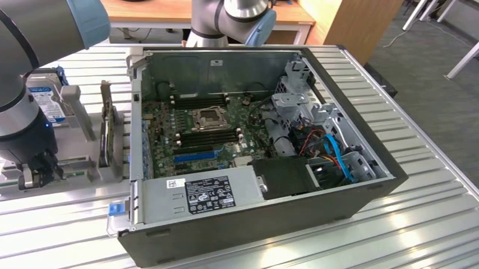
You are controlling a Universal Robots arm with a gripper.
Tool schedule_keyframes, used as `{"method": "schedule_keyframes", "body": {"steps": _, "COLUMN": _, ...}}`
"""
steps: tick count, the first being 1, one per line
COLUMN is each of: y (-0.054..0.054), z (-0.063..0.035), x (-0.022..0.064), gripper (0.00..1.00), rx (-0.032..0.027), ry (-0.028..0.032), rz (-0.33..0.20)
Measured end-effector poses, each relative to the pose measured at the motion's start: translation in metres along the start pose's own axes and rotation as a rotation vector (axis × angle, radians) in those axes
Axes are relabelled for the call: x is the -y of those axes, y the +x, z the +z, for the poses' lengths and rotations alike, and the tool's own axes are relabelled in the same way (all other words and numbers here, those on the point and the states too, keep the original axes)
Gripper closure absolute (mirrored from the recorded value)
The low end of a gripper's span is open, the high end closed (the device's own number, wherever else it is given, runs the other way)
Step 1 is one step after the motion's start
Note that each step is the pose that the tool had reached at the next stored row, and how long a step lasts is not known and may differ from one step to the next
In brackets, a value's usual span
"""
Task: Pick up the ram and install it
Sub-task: 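Pick up the ram and move it above insertion slot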
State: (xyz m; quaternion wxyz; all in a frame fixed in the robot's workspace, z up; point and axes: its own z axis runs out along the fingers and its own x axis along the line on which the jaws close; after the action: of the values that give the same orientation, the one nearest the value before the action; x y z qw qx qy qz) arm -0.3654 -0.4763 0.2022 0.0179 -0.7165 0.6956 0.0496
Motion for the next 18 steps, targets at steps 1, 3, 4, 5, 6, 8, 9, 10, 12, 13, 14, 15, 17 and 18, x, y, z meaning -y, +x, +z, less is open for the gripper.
{"method": "schedule_keyframes", "body": {"steps": 1, "y": 0.0, "z": -0.0006, "x": 0.0, "gripper": 0.88, "rx": -0.0002, "ry": -0.0003, "rz": 0.0}}
{"method": "schedule_keyframes", "body": {"steps": 3, "y": -0.0001, "z": -0.0017, "x": 0.0001, "gripper": 0.88, "rx": -0.0002, "ry": -0.0003, "rz": 0.0}}
{"method": "schedule_keyframes", "body": {"steps": 4, "y": -0.0002, "z": -0.0023, "x": 0.0002, "gripper": 0.88, "rx": -0.0001, "ry": -0.0002, "rz": 0.0}}
{"method": "schedule_keyframes", "body": {"steps": 5, "y": -0.0003, "z": -0.003, "x": 0.0003, "gripper": 0.88, "rx": -0.0002, "ry": -0.0002, "rz": 0.0}}
{"method": "schedule_keyframes", "body": {"steps": 6, "y": -0.0003, "z": -0.0034, "x": 0.0004, "gripper": 0.88, "rx": -0.0002, "ry": -0.0002, "rz": 0.0}}
{"method": "schedule_keyframes", "body": {"steps": 8, "y": -0.0003, "z": -0.0034, "x": 0.0005, "gripper": 0.88, "rx": -0.0001, "ry": -0.0001, "rz": 0.0}}
{"method": "schedule_keyframes", "body": {"steps": 9, "y": -0.0005, "z": -0.0034, "x": 0.0005, "gripper": 0.88, "rx": -0.0001, "ry": -0.0001, "rz": 0.0}}
{"method": "schedule_keyframes", "body": {"steps": 10, "y": -0.0013, "z": -0.0035, "x": 0.0006, "gripper": 0.88, "rx": -0.0004, "ry": -0.0003, "rz": 0.0}}
{"method": "schedule_keyframes", "body": {"steps": 12, "y": -0.0032, "z": -0.0032, "x": 0.0007, "gripper": 0.88, "rx": -0.0003, "ry": -0.0003, "rz": 0.0}}
{"method": "schedule_keyframes", "body": {"steps": 13, "y": -0.0038, "z": -0.0031, "x": 0.0008, "gripper": 0.88, "rx": -0.0002, "ry": -0.0002, "rz": 0.0}}
{"method": "schedule_keyframes", "body": {"steps": 14, "y": -0.0039, "z": -0.0031, "x": 0.0009, "gripper": 0.88, "rx": -0.0002, "ry": -0.0002, "rz": 0.0}}
{"method": "schedule_keyframes", "body": {"steps": 15, "y": -0.0039, "z": -0.0031, "x": 0.0009, "gripper": 0.88, "rx": -0.0002, "ry": -0.0003, "rz": 0.0}}
{"method": "schedule_keyframes", "body": {"steps": 17, "y": -0.004, "z": -0.003, "x": 0.0009, "gripper": 0.88, "rx": -0.002, "ry": -0.001, "rz": 0.0}}
{"method": "schedule_keyframes", "body": {"steps": 18, "y": -0.0041, "z": -0.003, "x": 0.0009, "gripper": 0.88, "rx": -0.0055, "ry": -0.0028, "rz": 0.001}}
